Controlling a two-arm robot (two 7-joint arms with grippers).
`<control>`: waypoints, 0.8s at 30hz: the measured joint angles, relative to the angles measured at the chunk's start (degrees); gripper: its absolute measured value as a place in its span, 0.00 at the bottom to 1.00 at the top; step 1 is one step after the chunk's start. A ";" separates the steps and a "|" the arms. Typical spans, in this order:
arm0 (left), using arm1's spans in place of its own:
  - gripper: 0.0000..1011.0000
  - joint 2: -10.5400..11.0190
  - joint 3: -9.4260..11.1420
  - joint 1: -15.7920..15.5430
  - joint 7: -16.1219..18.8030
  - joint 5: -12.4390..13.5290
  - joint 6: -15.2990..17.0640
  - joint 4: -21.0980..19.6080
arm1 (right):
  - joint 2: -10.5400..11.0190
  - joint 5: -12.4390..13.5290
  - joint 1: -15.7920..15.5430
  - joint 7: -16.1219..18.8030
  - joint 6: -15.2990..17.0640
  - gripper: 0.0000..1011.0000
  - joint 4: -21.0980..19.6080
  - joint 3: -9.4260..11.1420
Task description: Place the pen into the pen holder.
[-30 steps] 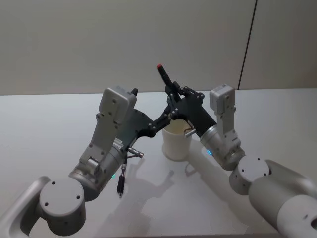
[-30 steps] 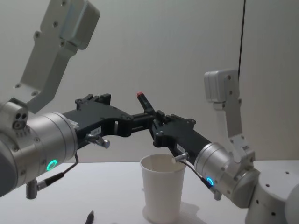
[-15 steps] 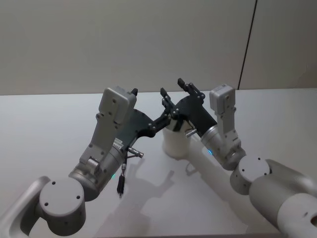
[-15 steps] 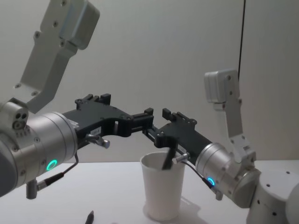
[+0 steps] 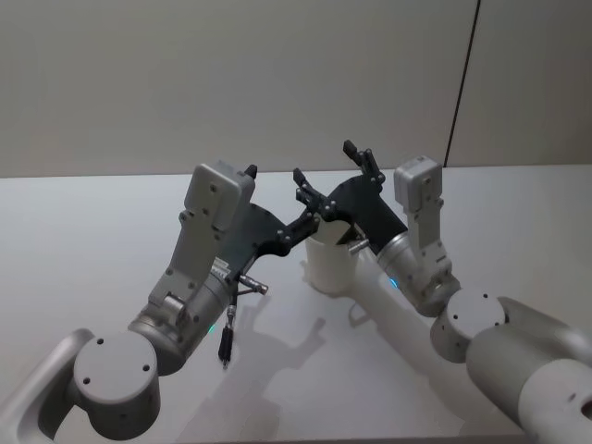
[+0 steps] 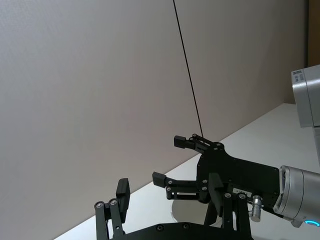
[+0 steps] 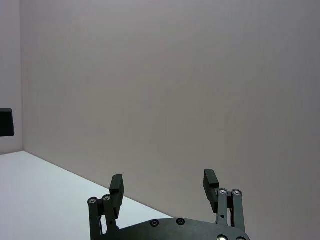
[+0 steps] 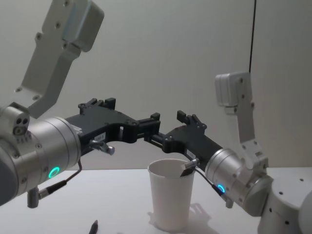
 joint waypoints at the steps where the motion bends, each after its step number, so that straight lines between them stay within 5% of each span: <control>1: 0.99 0.00 0.00 0.00 0.00 0.00 0.00 0.00 | 0.00 0.00 0.01 0.04 -0.03 0.99 0.00 0.08; 15: 0.99 0.00 0.00 0.00 0.00 0.00 0.00 0.00 | 0.52 0.28 -0.50 -2.02 3.29 0.99 -3.51 1.96; 24: 0.99 0.00 0.00 0.00 0.00 0.00 0.00 0.00 | 2.91 -0.28 -7.85 -4.71 14.31 0.99 -20.24 2.56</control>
